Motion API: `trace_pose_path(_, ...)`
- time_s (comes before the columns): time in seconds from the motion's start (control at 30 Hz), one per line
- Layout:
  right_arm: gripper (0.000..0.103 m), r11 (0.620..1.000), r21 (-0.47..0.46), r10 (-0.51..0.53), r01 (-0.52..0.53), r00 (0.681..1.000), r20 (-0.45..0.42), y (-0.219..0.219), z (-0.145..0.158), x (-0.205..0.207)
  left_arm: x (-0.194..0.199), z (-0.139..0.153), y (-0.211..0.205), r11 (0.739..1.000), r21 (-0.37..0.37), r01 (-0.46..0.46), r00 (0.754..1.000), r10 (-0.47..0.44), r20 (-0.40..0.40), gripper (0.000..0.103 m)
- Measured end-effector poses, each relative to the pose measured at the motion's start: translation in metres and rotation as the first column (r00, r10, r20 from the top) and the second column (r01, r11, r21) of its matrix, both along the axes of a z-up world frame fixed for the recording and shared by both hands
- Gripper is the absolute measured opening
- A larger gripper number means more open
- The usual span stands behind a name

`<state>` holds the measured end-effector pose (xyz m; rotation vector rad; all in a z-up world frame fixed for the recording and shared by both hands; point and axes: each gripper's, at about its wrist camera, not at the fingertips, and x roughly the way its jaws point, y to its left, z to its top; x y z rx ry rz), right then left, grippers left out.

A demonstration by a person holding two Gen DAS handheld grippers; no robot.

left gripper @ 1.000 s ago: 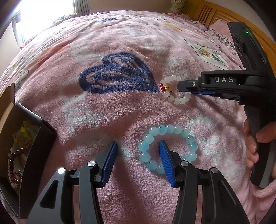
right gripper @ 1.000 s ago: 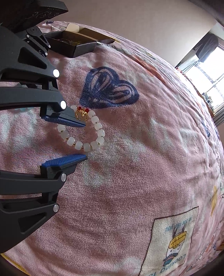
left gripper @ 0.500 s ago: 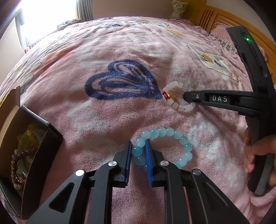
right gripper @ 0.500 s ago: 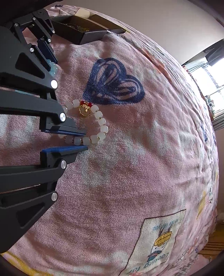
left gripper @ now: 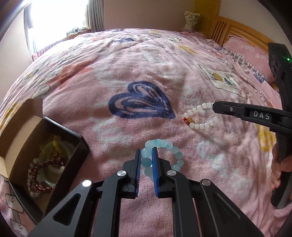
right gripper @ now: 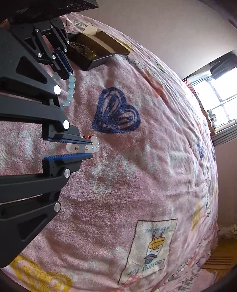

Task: Organize jewelry
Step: 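Carry the light-blue bracelet with the left tool while the right tool carries the white bracelet to the box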

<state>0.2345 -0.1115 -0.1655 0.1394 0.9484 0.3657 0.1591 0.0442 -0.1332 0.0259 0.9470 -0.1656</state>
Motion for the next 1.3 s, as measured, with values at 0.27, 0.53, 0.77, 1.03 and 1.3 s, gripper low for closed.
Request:
trace_pose_path(0.27, 0.011, 0.999, 0.043, 0.0, -0.002, 0.998, 0.056, -0.012, 0.033, -0.021, -0.012, 0.039, 0.024, 0.998, -0.008, -0.065, 0.994, 0.066, 0.083, 0.013)
trace_pose_path(0.53, 0.011, 0.996, 0.093, -0.003, -0.005, 0.996, 0.091, -0.015, 0.052, -0.031, -0.031, 0.07, 0.063, 0.987, -0.058, -0.152, 0.975, 0.159, 0.156, 0.013)
trace_pose_path(0.77, 0.011, 0.993, 0.105, 0.044, -0.057, 0.991, 0.127, 0.004, 0.067, -0.042, -0.049, 0.095, 0.089, 0.973, -0.02, -0.23, 0.947, 0.228, 0.226, 0.013)
trace_pose_path(1.03, 0.011, 0.986, 0.084, 0.126, -0.145, 0.972, 0.198, 0.048, 0.089, -0.056, -0.057, 0.114, 0.11, 0.965, -0.034, -0.262, 0.927, 0.261, 0.269, 0.013)
trace_pose_path(1.3, 0.011, 0.969, 0.08, 0.213, -0.234, 0.954, 0.212, 0.103, 0.09, -0.053, -0.063, 0.122, 0.129, 0.956, -0.046, -0.29, 0.913, 0.291, 0.284, 0.013)
